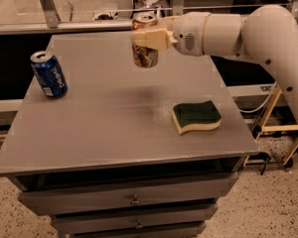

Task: Place orange can upright

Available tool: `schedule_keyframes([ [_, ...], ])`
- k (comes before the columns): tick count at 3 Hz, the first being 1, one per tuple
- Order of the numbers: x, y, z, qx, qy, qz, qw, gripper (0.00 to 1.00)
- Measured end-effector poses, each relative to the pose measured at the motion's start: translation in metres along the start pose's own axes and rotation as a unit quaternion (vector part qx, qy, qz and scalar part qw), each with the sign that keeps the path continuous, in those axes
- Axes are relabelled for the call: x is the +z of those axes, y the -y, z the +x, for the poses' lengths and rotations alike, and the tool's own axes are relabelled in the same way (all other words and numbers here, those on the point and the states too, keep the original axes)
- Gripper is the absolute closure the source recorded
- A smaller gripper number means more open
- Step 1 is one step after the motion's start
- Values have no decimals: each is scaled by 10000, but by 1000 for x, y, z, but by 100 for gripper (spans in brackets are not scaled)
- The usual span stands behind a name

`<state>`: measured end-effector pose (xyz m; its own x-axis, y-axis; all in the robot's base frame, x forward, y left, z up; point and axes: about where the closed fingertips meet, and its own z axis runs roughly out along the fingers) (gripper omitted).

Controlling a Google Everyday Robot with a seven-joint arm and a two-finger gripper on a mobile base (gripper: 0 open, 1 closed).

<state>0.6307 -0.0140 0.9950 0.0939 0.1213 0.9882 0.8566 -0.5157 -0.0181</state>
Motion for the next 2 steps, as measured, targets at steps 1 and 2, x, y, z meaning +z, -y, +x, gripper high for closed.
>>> schedule_keyframes([
  [1, 7, 0, -11, -625, 134, 39, 9979, 100],
  [2, 20, -1, -32, -916, 285, 192, 9952, 100],
])
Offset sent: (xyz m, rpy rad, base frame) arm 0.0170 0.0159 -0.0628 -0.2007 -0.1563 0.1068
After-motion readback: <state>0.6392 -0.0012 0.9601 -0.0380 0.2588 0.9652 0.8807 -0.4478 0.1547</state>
